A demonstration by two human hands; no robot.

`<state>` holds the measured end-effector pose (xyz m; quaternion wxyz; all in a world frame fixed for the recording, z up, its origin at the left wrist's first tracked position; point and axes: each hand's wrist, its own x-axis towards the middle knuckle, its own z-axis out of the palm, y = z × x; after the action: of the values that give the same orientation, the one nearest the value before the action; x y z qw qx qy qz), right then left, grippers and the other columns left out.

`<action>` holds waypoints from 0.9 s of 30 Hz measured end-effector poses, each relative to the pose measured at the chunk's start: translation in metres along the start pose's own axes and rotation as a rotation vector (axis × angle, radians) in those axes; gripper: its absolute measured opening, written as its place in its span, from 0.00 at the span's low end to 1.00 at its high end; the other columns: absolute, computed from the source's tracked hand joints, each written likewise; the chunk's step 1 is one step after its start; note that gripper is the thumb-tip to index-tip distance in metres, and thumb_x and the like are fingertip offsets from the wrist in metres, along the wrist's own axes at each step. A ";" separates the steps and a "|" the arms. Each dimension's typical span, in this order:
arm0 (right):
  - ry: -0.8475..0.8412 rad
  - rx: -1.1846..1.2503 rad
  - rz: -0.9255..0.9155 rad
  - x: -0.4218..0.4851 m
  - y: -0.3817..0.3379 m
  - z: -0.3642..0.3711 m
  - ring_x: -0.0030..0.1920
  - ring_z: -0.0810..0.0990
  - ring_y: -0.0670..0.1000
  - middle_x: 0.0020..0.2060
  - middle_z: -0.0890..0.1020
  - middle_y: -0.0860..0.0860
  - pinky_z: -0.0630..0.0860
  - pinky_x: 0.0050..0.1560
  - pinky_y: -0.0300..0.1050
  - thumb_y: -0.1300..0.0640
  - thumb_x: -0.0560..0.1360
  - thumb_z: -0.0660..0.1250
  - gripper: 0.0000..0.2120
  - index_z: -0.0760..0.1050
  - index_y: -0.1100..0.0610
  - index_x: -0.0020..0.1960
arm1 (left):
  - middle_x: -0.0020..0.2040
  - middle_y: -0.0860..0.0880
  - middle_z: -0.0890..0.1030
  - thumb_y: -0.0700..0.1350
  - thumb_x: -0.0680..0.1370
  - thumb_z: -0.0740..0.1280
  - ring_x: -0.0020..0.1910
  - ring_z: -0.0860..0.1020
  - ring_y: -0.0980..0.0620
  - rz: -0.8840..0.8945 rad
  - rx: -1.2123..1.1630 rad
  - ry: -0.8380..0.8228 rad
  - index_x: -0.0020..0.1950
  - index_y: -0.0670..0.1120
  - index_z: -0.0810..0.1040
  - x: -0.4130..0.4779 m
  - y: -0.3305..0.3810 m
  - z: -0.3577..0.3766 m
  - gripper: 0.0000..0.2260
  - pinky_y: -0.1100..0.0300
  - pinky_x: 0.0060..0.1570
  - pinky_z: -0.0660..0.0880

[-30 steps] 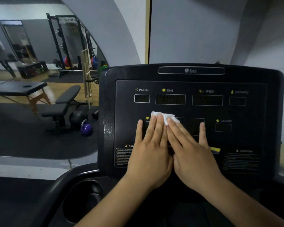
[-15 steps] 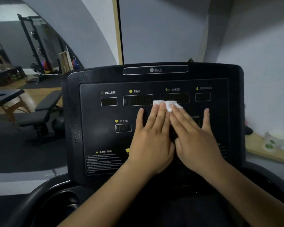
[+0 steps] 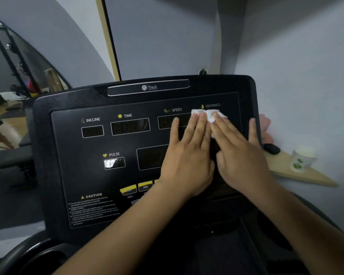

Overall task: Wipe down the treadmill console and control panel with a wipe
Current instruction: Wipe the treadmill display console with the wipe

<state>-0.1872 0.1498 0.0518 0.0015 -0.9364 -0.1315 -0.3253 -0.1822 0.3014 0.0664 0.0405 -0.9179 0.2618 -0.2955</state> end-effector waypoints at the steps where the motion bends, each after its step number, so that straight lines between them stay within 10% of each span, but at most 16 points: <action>1: -0.002 -0.006 0.015 0.000 0.003 0.000 0.77 0.54 0.49 0.77 0.58 0.53 0.50 0.72 0.70 0.56 0.71 0.49 0.33 0.57 0.59 0.77 | 0.80 0.41 0.45 0.55 0.82 0.46 0.79 0.41 0.44 -0.011 -0.016 0.007 0.79 0.41 0.45 0.005 0.005 0.001 0.30 0.40 0.74 0.37; 8: -0.002 0.025 -0.008 -0.050 0.015 0.016 0.76 0.56 0.51 0.76 0.60 0.55 0.55 0.70 0.70 0.59 0.72 0.49 0.32 0.58 0.60 0.76 | 0.78 0.37 0.56 0.53 0.78 0.51 0.78 0.52 0.40 0.130 0.003 -0.020 0.77 0.37 0.58 -0.028 0.032 0.023 0.31 0.40 0.74 0.46; 27: 0.085 0.061 0.188 -0.021 0.061 0.004 0.74 0.63 0.53 0.76 0.62 0.56 0.53 0.73 0.65 0.59 0.73 0.49 0.30 0.60 0.60 0.75 | 0.80 0.39 0.44 0.54 0.82 0.45 0.78 0.40 0.41 0.145 0.087 -0.030 0.79 0.39 0.44 0.042 0.062 0.013 0.30 0.34 0.71 0.36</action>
<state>-0.1853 0.0860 0.0412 0.0659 -0.9295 -0.0528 -0.3590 -0.1747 0.2262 0.0635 0.1056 -0.8982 0.3137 -0.2893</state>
